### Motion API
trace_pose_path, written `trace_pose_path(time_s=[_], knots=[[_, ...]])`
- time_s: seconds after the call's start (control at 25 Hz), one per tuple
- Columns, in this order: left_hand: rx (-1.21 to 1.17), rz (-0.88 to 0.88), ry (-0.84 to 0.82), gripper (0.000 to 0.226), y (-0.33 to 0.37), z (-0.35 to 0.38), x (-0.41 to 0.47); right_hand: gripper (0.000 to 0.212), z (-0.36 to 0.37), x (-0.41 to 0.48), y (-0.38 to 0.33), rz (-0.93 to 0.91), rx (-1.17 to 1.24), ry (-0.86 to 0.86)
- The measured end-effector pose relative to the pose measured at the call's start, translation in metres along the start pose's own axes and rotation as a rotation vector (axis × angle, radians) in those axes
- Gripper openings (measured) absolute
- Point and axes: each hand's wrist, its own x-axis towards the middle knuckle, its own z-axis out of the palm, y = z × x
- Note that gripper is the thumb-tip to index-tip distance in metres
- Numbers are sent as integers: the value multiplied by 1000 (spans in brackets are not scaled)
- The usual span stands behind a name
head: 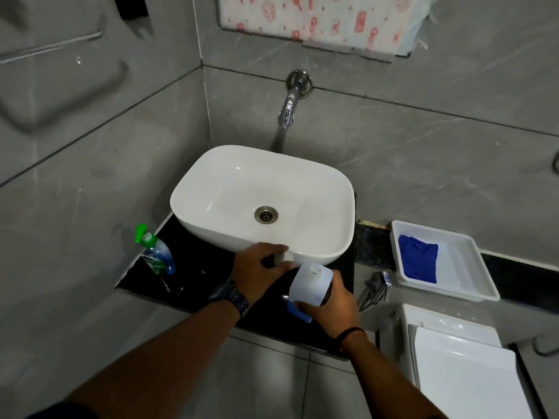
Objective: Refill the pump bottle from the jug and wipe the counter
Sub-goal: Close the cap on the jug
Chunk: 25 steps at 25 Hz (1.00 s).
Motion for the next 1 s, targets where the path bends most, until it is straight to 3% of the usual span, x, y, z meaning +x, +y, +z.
trace_pose_path(time_s=[0.16,0.28,0.56,0.76,1.0], knots=[[-16,169,-131,32,47,-2,8,76,-14,-2,-17,-34,-4,2],[102,294,-262,32,67,-2,9,79,-27,-3,-30,-76,-14,2],[208,423,-485,30,94,-15,14,74,-45,-8,-49,-138,-70,-21],[116,367,-562,51,104,-22,8,71,-51,-9,-57,-160,-46,-11],[10,155,-372,67,108,-28,15,71,-55,-10,-70,-206,-58,-7]])
